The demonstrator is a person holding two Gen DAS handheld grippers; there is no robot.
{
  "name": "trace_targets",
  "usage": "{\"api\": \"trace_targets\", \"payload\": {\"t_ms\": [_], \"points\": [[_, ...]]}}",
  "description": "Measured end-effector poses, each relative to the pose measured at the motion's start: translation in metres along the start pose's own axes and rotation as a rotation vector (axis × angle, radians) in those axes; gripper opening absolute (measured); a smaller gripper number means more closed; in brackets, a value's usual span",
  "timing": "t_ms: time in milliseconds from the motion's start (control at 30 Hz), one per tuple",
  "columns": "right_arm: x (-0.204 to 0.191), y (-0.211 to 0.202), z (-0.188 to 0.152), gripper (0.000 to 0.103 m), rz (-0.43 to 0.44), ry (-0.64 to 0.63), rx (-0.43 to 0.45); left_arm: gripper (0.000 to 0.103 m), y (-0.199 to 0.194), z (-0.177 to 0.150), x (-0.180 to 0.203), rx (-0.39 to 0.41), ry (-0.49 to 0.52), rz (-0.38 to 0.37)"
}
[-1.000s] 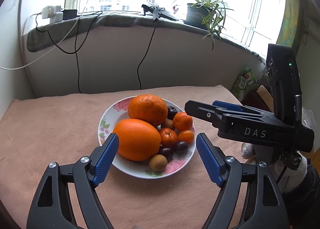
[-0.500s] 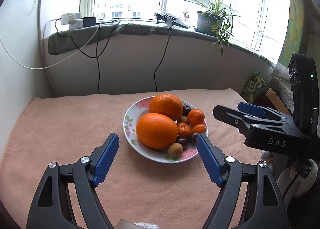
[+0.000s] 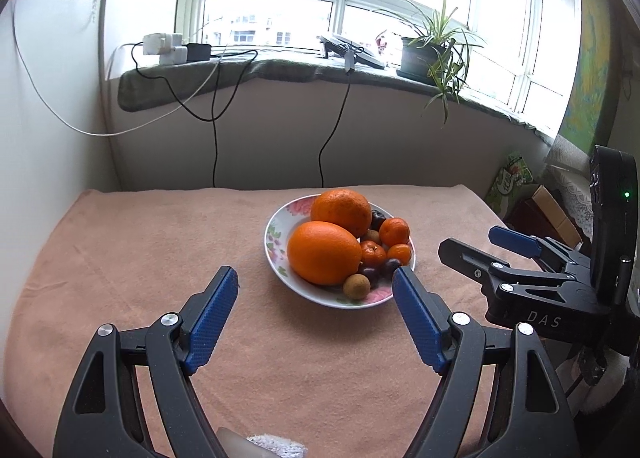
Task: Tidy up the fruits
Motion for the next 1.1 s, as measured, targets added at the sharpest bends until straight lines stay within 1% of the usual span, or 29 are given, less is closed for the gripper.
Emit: {"api": "trace_targets", "payload": {"t_ms": [267,533,1100], "points": [[-0.0022,-0.0035,-0.0007,0.095,-0.013,-0.006,0.002,0.08,-0.0022,-0.0036,-0.0043,-0.001,-0.002,0.013],[-0.0045,-0.0048,0.0013,0.095,-0.014,-0.01,0.007,0.08,-0.008,-0.0028,-0.0032,0.013,-0.002,0.01],[-0.0073,-0.006,0.0015,0.095,-0.012,-0.007,0.005,0.08,-0.0088,-0.0035,-0.0012,0.013,-0.001,0.006]]}}
Point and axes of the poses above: each gripper's, at about its wrist camera, not at the fingertips, and y roughly the way its jaws point, x to its right, z to its top, the point moved 8 cm from there along y, roughly the way its jaws point, and after that the axes turned 8 degrees about -y, right-handed, at the moved point
